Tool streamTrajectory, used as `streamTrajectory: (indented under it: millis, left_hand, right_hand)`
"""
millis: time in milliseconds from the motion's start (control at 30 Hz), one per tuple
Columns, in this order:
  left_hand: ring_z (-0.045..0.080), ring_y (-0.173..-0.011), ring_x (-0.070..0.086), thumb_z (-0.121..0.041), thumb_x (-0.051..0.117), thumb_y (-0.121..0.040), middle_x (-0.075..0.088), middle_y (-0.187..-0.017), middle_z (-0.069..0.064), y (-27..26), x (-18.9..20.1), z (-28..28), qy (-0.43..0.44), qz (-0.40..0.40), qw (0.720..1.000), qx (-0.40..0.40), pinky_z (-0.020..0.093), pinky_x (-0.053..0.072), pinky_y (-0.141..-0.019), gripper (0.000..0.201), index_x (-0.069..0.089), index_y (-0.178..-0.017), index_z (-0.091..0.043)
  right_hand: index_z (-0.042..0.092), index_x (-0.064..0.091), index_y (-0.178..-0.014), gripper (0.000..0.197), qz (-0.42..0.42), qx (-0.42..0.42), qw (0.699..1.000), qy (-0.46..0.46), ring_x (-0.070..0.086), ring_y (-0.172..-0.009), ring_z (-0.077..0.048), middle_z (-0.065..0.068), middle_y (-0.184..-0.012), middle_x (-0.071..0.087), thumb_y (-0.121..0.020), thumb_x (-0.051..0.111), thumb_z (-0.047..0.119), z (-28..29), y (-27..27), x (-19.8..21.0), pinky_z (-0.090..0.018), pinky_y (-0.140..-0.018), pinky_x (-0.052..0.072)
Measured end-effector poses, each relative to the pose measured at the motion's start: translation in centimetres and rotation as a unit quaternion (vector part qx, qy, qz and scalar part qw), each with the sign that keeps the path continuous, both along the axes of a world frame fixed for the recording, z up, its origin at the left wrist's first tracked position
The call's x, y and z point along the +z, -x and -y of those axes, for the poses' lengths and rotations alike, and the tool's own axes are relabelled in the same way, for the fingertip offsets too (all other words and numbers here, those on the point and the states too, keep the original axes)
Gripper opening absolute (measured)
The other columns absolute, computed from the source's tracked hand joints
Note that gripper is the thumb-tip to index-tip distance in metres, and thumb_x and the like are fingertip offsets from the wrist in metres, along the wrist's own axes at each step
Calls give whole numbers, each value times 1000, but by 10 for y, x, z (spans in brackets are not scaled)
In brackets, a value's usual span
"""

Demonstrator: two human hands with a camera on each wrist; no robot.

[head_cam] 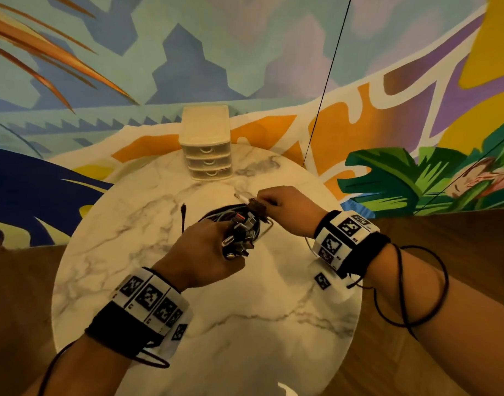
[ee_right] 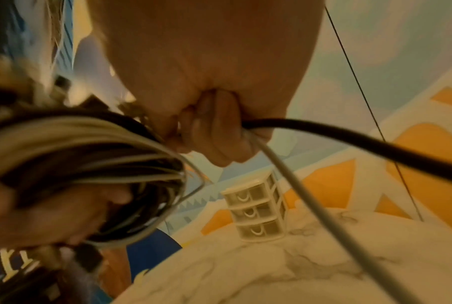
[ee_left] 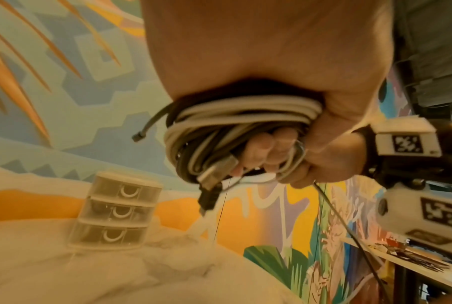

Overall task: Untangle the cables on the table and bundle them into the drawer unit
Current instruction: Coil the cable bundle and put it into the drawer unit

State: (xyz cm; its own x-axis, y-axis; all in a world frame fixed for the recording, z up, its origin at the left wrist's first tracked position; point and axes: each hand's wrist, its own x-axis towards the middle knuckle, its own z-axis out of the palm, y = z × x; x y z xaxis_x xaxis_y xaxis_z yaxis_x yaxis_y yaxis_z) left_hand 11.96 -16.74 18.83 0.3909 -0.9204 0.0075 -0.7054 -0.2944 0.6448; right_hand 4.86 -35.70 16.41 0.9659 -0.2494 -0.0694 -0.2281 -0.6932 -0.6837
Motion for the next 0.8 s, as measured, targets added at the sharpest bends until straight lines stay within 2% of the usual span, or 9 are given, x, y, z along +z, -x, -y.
streamTrajectory:
  millis: [100,167,267,400,500,600,700,767,800]
  left_hand:
    - [7,-76,54,-33,60,-65,55,-74,-24,-2,-12,2,6,45,998,38,15,41,-68,23,63,-87,-32]
    - [15,-78,62,-32,65,-69,65,-80,-12,-2,-15,5,19,72,996,49,22,44,-70,26,67,-93,-23]
    - [21,-83,64,-23,72,-74,71,-86,-3,-3,-19,5,16,107,992,59,23,42,-70,29,66,-102,-20]
    - [28,-84,64,-19,76,-72,71,-90,5,-9,-24,7,42,133,986,93,25,40,-70,41,63,-110,-12]
    - [25,-85,62,-18,75,-76,70,-92,6,-11,-28,9,93,76,979,163,24,40,-74,29,67,-102,-8]
    - [16,-90,59,-28,73,-80,67,-97,1,-10,-30,13,121,4,974,192,23,41,-80,33,66,-106,-8]
    - [-3,-75,58,-39,71,-79,64,-88,-11,-8,-25,15,169,-158,947,222,19,45,-71,34,63,-104,-19]
    - [5,-64,55,-53,68,-75,61,-74,-7,-8,-23,18,233,-260,909,228,23,45,-64,32,64,-93,-27]
    - [12,-68,53,-55,64,-73,59,-74,-1,-9,-23,19,253,-290,895,225,27,44,-64,27,66,-88,-33]
  right_hand:
    - [7,53,-71,36,3,-13,1000,2,39,-58,-10,1,-64,47,-100,42,26,-6,-2,12,-26,-57,28]
    - [15,52,-66,40,3,-6,1000,-12,42,-55,-5,7,-58,48,-100,41,32,-5,-3,25,-20,-56,31]
    - [14,53,-63,45,-11,-3,996,-89,39,-39,-3,12,-40,43,-100,41,37,-1,0,41,-9,-44,29]
    - [15,47,-58,47,32,-21,996,-76,36,-40,-3,11,-41,40,-100,42,36,-8,-1,45,-10,-44,29]
    - [18,42,-60,45,81,-59,990,-100,36,-43,-3,9,-48,38,-101,38,36,-22,-1,42,-18,-51,30]
    - [21,38,-58,46,104,-96,980,-141,35,-44,-4,11,-45,39,-101,35,38,-39,-3,35,-26,-56,30]
    - [21,40,-57,49,112,-112,974,-164,34,-49,-9,10,-47,39,-101,33,39,-56,-1,25,-32,-59,32]
    - [22,41,-58,48,111,-89,975,-171,33,-49,-7,9,-49,40,-102,30,37,-68,3,18,-31,-56,30]
    - [23,41,-58,48,108,-80,975,-177,32,-48,-6,10,-48,40,-102,29,37,-74,5,16,-28,-55,29]
